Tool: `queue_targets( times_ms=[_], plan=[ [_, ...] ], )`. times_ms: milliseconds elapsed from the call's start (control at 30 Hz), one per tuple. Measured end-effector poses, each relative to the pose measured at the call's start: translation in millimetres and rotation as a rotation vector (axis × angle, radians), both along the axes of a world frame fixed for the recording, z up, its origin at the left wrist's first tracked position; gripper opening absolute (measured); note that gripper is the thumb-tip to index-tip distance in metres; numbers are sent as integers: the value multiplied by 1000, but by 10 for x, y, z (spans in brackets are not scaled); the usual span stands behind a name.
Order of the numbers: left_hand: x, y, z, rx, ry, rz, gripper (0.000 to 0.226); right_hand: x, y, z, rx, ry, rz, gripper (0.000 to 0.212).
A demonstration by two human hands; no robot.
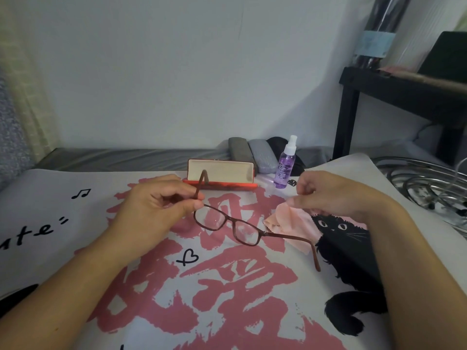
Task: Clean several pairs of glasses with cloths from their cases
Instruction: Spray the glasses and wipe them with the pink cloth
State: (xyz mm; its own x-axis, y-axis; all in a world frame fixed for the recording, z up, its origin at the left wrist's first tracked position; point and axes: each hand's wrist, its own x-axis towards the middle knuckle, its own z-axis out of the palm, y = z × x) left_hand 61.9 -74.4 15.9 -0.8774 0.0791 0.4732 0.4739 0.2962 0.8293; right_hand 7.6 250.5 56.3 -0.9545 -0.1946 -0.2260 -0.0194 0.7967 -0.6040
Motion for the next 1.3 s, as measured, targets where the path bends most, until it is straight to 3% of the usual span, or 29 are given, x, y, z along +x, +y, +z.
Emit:
queue_targets(
  times_ms=[67, 167, 333, 400, 533, 600, 700, 767, 967, 1100, 1300],
  plan=[
    [4, 4, 4, 6, -1, 1, 17, 39, 72, 56, -53, -46, 74, 39],
    [8, 12, 7, 9, -2, 1, 16, 30, 23, -12, 81, -41, 164, 52],
    [29, 25, 25, 29, -2, 9, 16, -105, -178, -191, 98, 175, 124, 12],
    [44, 35, 35, 52, 0, 18, 14, -104, -185, -148, -6, 283, 51, 16],
    [73, 63, 62, 74, 16, 6, 14, 48, -368, 62, -484, 451, -97, 29],
    [77, 77, 73, 72, 40, -19, 16, 102, -533, 134, -563, 509, -109, 28],
    [83, 104, 66, 60, 44, -55, 13, 171, -777, 129, -525, 550, -15, 25],
    [96, 122, 55, 20, 63, -64, 12, 216, -868, 75, -518, 510, 60, 24],
    [56, 116, 19, 28, 80, -63, 14, 334, -942, -29, -779, 306, 210, 15],
    [32, 100, 20, 36, 67, -49, 11, 351, -883, -91, -698, 173, 404, 10],
    [40, 110, 7, -25, 94, -39, 11, 391, -881, -78, -710, 54, 389, 21]
  ],
)
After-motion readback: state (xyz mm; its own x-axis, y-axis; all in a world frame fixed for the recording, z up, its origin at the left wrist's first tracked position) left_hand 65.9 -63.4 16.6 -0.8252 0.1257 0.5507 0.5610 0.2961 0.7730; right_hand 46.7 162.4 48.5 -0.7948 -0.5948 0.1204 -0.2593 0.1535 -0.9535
